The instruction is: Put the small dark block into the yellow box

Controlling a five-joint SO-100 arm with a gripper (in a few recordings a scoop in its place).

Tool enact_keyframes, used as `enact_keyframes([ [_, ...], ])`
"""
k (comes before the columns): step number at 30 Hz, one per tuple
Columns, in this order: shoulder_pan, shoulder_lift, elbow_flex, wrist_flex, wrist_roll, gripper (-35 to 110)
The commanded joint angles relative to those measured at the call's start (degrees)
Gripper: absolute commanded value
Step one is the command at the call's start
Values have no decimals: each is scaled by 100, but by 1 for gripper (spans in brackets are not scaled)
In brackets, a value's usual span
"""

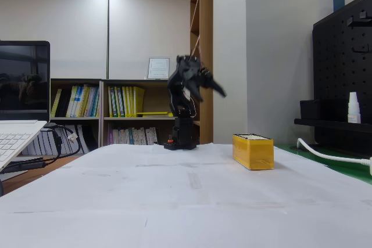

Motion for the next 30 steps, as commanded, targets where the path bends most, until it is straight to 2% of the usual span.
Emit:
enact_keyframes([
  [1, 132, -879, -853, -79, -211, 15],
  [6, 290, -1547, -1995, -53, -211, 0],
  [19, 510, -2522, -3938, -211, -396, 0],
  [30, 431, -2813, -3973, 1046, -387, 0],
])
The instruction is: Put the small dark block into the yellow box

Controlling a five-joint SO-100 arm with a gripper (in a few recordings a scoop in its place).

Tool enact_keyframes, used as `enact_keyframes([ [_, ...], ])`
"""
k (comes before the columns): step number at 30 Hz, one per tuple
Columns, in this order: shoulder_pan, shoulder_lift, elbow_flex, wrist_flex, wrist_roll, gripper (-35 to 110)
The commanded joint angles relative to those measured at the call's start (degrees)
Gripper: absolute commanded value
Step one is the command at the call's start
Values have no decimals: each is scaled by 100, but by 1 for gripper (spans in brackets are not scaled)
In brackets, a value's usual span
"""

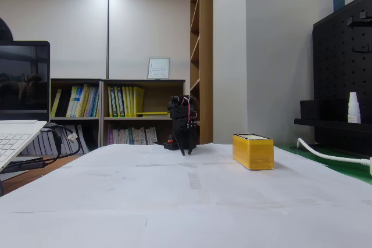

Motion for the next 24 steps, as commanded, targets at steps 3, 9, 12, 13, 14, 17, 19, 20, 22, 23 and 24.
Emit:
enact_keyframes([
  [3, -88, -53, 123, 492, -97, 0],
  [9, -26, -62, 123, 527, -123, 0],
  [12, -53, -70, 123, 536, -158, 0],
  [13, -53, -70, 123, 536, -158, 0],
  [14, -53, -70, 123, 536, -158, 0],
  [17, -53, -70, 123, 536, -158, 0],
  [19, -62, -70, 123, 536, -158, 0],
  [20, -62, -70, 123, 536, -158, 0],
  [22, -62, -70, 123, 536, -158, 0],
  [23, -62, -70, 123, 536, -158, 0],
  [24, -62, -70, 123, 536, -158, 0],
])
